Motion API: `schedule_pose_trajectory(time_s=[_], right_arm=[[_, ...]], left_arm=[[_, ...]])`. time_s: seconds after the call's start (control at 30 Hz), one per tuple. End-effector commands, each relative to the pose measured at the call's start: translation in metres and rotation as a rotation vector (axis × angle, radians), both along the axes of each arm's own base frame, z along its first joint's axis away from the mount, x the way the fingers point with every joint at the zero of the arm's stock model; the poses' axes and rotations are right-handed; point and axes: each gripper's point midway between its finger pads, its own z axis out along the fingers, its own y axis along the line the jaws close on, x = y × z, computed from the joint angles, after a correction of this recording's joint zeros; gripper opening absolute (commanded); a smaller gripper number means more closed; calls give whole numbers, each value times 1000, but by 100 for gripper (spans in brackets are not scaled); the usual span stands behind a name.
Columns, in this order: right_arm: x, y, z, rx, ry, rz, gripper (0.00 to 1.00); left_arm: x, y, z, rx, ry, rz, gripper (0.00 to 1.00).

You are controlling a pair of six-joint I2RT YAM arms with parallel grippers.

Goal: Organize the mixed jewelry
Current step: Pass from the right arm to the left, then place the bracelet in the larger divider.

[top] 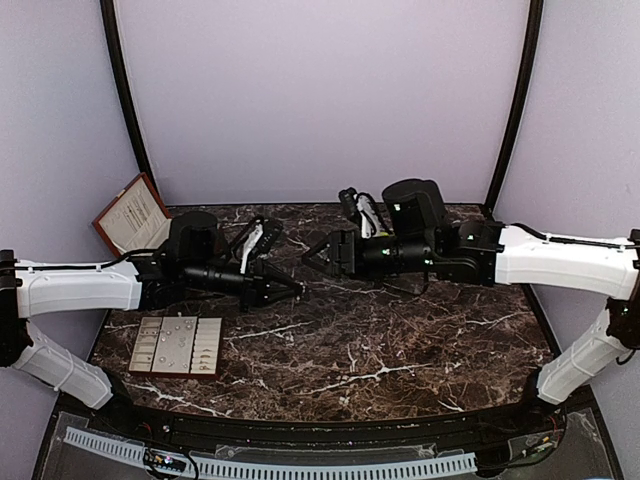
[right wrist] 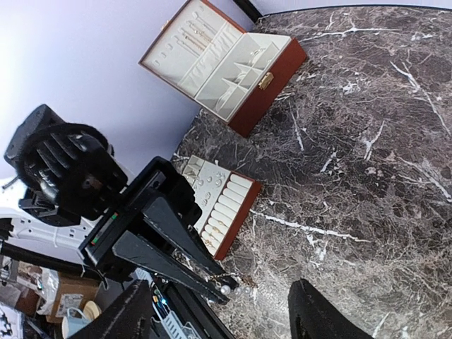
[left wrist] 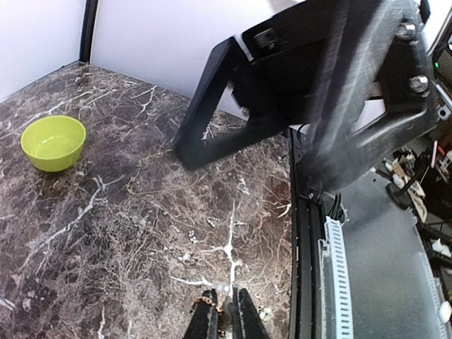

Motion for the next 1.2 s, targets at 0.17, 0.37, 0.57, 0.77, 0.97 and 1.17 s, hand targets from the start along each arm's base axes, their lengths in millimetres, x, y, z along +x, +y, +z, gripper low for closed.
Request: schedule_pose_trajectory(time_s=[0.17, 0.37, 0.57, 0.77, 0.97, 1.17], right_arm=[[17, -42, 20, -8, -74, -136, 89], [32, -74, 16, -93, -104, -240, 98], [52, -115, -6, -131, -52, -349, 98], [66, -159, -32, -198, -26, -445, 98], [82, -203, -61, -253, 11, -526, 98], [91, -242, -83, -272, 61, -613, 98]], left_arm=[[23, 13, 23, -5, 77, 166, 0], [50, 41, 28, 37, 107, 278, 0], [84, 73, 30, 111, 82, 407, 0], [129, 114, 23, 202, 62, 562, 0], [183, 173, 12, 283, 69, 728, 0], [222, 230, 3, 349, 67, 902, 0]])
